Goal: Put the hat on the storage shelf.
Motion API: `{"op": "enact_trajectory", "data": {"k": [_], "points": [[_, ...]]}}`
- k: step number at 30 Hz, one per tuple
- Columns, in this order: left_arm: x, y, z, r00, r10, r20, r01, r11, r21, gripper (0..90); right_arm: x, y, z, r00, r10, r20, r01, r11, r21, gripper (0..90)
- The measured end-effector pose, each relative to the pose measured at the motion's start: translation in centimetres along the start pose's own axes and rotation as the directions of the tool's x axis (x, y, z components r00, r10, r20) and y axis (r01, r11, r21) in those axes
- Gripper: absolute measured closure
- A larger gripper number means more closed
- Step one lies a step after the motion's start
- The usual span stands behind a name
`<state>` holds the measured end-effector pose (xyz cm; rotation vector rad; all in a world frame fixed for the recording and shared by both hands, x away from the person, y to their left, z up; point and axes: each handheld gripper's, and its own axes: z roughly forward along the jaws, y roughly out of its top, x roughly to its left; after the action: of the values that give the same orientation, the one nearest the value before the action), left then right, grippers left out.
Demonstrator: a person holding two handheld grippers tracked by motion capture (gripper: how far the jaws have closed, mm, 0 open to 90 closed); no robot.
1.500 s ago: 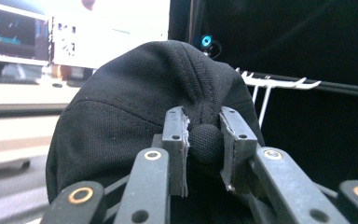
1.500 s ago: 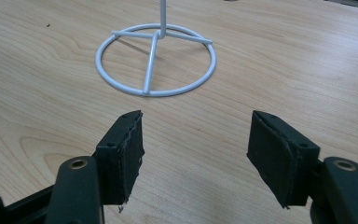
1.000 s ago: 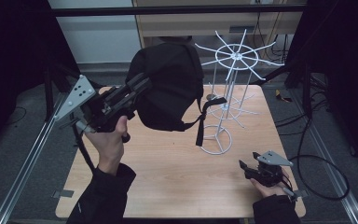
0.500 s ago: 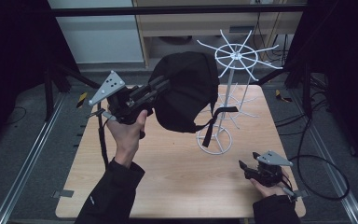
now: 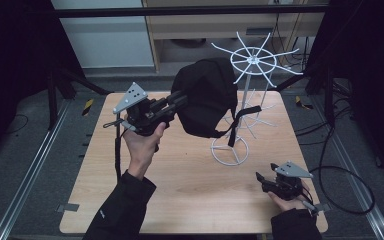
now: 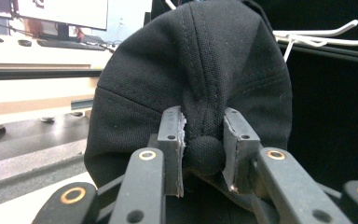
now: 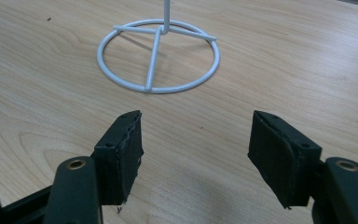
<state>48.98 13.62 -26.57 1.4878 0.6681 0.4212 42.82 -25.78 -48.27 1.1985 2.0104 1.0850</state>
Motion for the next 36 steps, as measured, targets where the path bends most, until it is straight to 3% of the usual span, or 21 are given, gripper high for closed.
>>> {"op": "enact_trajectory", "data": {"k": [9, 17, 28, 30, 36], "points": [[-0.5, -0.4, 0.5, 0.9988, 0.035, -0.035, -0.033, 0.9988, 0.037, 63.9, 0.0, 0.0, 0.0, 1.0000, -0.002, 0.002, 0.002, 1.000, -0.001, 34.4], [-0.6, -0.8, -0.7, 0.9975, 0.051, -0.050, -0.049, 0.9977, 0.046, 50.2, 0.0, 0.0, 0.1, 0.9999, -0.008, 0.006, 0.008, 1.000, -0.002, 33.2], [0.1, -3.5, -5.7, 0.9933, 0.085, -0.079, -0.078, 0.9936, 0.081, 34.6, -0.1, -0.2, 0.1, 0.9998, 0.020, 0.006, -0.020, 1.000, 0.003, 30.9], [0.6, -4.4, -6.8, 0.9931, 0.074, -0.091, -0.065, 0.9931, 0.098, 33.9, -0.2, -0.2, 0.2, 0.9997, 0.024, 0.006, -0.024, 1.000, 0.004, 30.3], [2.7, -7.8, -9.7, 0.9848, 0.049, -0.166, -0.020, 0.9844, 0.175, 31.2, -0.2, -0.3, 0.2, 0.9994, 0.034, 0.013, -0.034, 0.999, 0.008, 27.5]]}}
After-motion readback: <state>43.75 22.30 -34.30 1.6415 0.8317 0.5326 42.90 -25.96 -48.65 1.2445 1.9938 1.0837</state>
